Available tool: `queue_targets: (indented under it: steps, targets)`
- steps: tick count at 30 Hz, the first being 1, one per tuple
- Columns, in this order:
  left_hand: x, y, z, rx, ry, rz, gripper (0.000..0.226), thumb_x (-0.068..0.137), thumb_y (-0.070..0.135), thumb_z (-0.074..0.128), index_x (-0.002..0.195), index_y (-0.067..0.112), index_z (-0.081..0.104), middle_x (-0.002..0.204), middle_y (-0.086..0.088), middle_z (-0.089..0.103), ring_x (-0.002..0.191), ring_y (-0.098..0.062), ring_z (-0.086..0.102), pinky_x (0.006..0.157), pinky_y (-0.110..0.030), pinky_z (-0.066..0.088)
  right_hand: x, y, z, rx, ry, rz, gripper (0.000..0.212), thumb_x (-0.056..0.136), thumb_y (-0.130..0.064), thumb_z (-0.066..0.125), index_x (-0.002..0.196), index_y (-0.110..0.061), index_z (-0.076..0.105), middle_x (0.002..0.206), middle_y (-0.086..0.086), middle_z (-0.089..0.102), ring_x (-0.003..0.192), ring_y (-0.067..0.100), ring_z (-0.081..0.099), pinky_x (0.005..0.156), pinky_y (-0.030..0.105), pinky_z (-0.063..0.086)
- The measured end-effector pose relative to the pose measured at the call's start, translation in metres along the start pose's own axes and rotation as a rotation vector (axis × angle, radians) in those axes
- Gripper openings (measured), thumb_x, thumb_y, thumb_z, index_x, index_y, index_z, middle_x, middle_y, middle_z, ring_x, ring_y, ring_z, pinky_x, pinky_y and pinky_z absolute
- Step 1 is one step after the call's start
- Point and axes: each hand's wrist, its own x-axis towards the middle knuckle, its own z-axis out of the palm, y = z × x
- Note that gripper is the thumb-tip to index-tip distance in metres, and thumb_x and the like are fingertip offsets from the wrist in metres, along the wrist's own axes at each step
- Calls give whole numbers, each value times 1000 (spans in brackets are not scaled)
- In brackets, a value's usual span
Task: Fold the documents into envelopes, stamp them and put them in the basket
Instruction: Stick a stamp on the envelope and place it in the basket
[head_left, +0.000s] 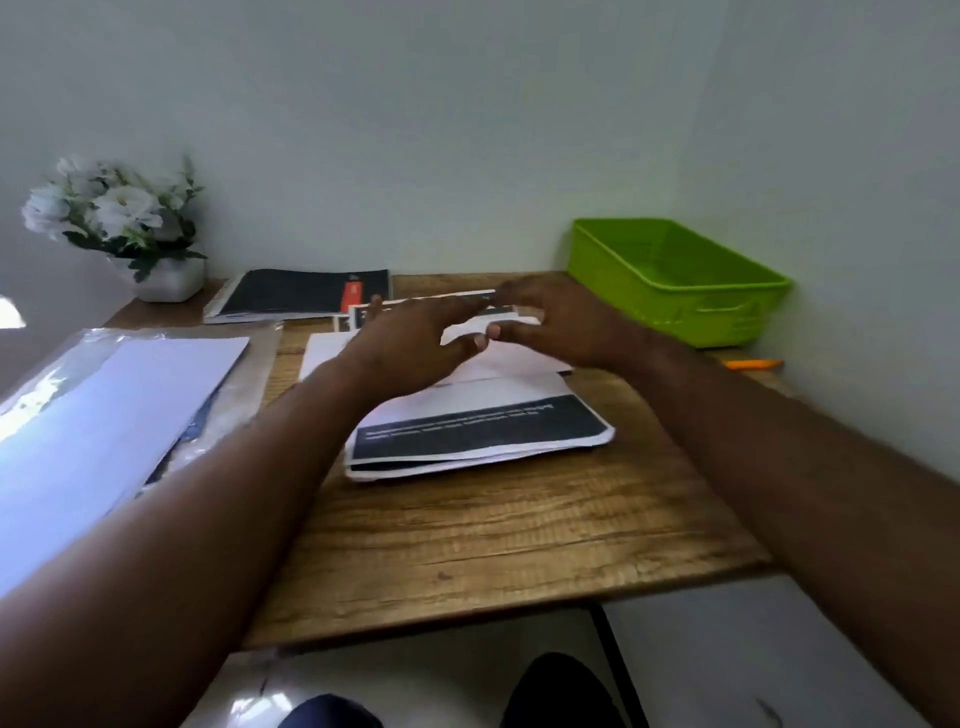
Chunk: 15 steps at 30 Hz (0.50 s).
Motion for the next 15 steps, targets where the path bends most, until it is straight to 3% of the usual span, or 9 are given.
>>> queue_targets:
  steps: [2, 4, 6, 9, 13, 15]
  targets:
    - [6, 32, 4, -197, 14, 100, 55, 91, 51, 55, 142, 34, 45, 142, 7, 52, 131, -15, 47, 111, -36, 34, -31, 5, -39, 23, -8, 123, 35, 84, -37, 71, 116, -24, 69, 115, -11, 66, 106, -2, 55, 90, 8, 39]
    - [12, 66, 8, -193, -55, 166, 55, 90, 45, 60, 141, 28, 49, 142, 5, 52, 131, -13, 46, 104, -22, 31, -68, 19, -77, -71, -51, 264, 40, 80, -34, 75, 118, -25, 68, 119, -8, 65, 106, 1, 55, 92, 14, 42]
    - [17, 93, 15, -118, -223, 232, 62, 89, 49, 60, 145, 27, 43, 146, 5, 47, 134, -13, 41, 107, -23, 28, -104, 35, -105, -162, -120, 412, 45, 78, -35, 76, 120, -26, 65, 119, -7, 64, 109, 9, 57, 92, 25, 44]
    - [22, 120, 26, -27, -331, 286, 70, 89, 57, 55, 149, 29, 33, 153, 5, 36, 140, -16, 33, 114, -37, 28, -145, 53, -119, -219, -243, 560, 55, 75, -33, 79, 126, -32, 59, 114, -11, 57, 111, 11, 55, 85, 23, 40]
    - [14, 131, 47, 160, -418, 310, 67, 92, 64, 40, 150, 32, 27, 157, 0, 25, 146, -24, 17, 115, -53, 14, -164, 66, -108, -88, -301, 553, 64, 72, -20, 82, 129, -33, 57, 114, -17, 56, 94, 4, 59, 71, 6, 42]
    - [5, 128, 55, 120, -459, 301, 65, 95, 61, 34, 151, 31, 23, 159, -2, 21, 147, -23, 16, 116, -51, 10, -159, 72, -100, -31, -241, 523, 61, 70, -15, 84, 123, -33, 61, 118, -13, 60, 92, 5, 61, 76, 10, 47]
